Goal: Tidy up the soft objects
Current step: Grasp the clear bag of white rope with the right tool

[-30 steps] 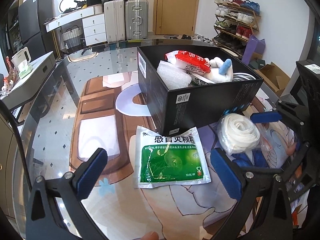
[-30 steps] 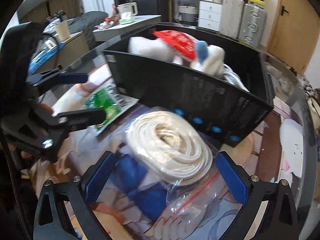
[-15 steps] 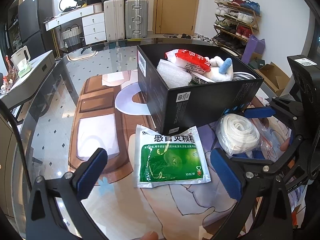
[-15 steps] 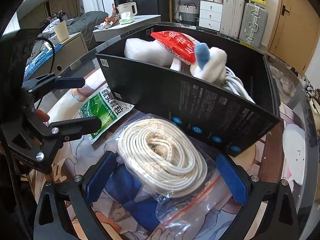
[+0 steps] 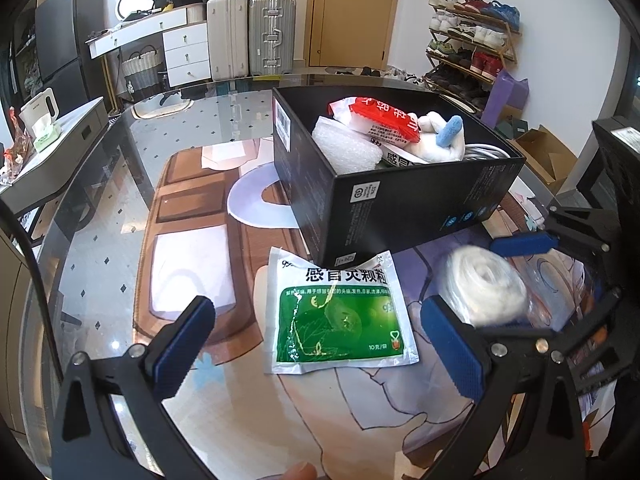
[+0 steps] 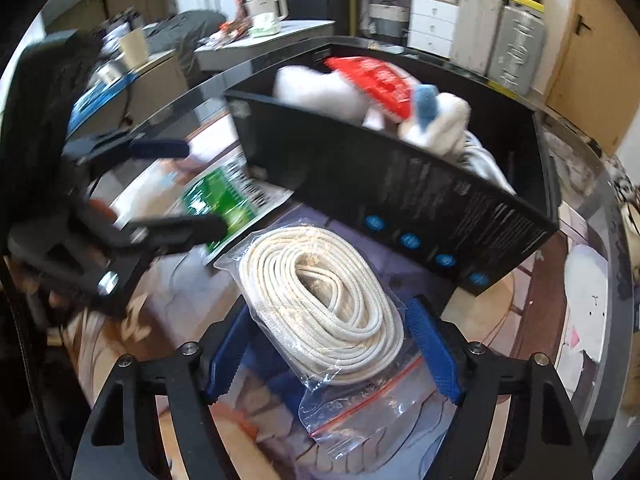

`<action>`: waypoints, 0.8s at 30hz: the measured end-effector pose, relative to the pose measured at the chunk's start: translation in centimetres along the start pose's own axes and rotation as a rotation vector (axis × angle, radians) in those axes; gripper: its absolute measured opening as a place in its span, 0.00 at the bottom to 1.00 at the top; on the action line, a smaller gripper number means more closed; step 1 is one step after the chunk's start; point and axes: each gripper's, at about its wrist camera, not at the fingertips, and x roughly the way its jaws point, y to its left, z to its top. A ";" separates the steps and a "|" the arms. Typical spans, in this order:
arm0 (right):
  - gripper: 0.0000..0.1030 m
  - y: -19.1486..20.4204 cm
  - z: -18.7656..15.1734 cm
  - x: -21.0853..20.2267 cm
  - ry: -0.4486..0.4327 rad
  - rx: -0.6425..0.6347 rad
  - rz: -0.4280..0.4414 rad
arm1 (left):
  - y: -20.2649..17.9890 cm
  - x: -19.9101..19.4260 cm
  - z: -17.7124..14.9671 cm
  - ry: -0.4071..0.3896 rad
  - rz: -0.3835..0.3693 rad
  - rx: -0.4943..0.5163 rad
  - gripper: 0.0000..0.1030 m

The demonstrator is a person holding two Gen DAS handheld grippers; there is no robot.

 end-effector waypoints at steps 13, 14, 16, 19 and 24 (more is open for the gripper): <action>0.79 -0.6 0.0 0.4 -0.027 0.010 -0.010 | 0.1 0.0 0.0 0.001 0.000 0.003 1.00; 0.79 -0.7 0.1 0.6 -0.030 0.008 -0.011 | 0.1 0.0 0.0 0.002 0.001 0.003 1.00; 0.79 -0.5 0.4 0.7 -0.035 0.007 -0.012 | 0.1 0.0 0.0 0.003 0.000 0.003 1.00; 0.79 -0.4 0.3 0.7 -0.046 0.008 -0.016 | 0.1 0.1 -0.1 0.010 0.000 0.001 1.00; 0.57 -0.3 -0.2 0.0 -0.060 0.002 -0.011 | -0.2 0.6 -0.1 0.031 0.004 0.005 1.00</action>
